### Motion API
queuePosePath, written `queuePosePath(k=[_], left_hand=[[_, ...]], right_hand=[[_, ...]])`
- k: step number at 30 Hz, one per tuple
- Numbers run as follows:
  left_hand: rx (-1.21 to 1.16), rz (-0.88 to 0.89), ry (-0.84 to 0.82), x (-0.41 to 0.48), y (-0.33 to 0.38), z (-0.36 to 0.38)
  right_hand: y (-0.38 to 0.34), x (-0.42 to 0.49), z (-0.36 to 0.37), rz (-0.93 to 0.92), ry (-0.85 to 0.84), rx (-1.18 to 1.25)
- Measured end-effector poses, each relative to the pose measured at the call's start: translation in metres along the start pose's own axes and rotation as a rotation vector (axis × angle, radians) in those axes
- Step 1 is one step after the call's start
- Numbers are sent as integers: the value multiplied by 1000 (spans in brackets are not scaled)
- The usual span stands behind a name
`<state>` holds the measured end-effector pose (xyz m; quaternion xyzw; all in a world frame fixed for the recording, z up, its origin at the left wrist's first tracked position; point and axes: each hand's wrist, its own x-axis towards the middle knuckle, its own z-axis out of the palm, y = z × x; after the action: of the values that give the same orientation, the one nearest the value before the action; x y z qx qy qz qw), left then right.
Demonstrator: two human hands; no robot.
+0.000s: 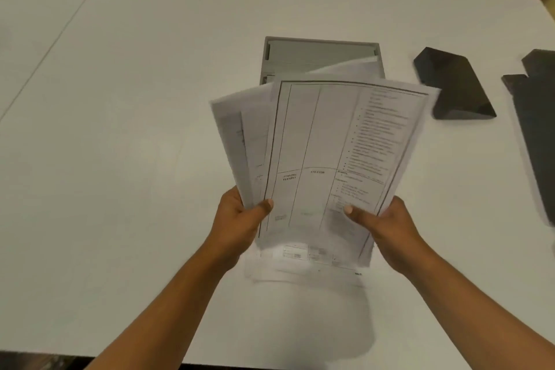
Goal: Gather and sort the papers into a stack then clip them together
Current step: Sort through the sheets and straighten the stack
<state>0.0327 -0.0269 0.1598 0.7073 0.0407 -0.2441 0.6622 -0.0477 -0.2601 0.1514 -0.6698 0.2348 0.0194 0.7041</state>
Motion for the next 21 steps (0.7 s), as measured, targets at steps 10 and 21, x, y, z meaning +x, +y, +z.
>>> queuePosePath(k=[10, 21], left_hand=[[1, 232, 53, 12, 4, 15], [39, 198, 20, 13, 0, 8]], right_hand=[[-16, 10, 4, -171, -5, -63], [8, 7, -5, -29, 36, -112]])
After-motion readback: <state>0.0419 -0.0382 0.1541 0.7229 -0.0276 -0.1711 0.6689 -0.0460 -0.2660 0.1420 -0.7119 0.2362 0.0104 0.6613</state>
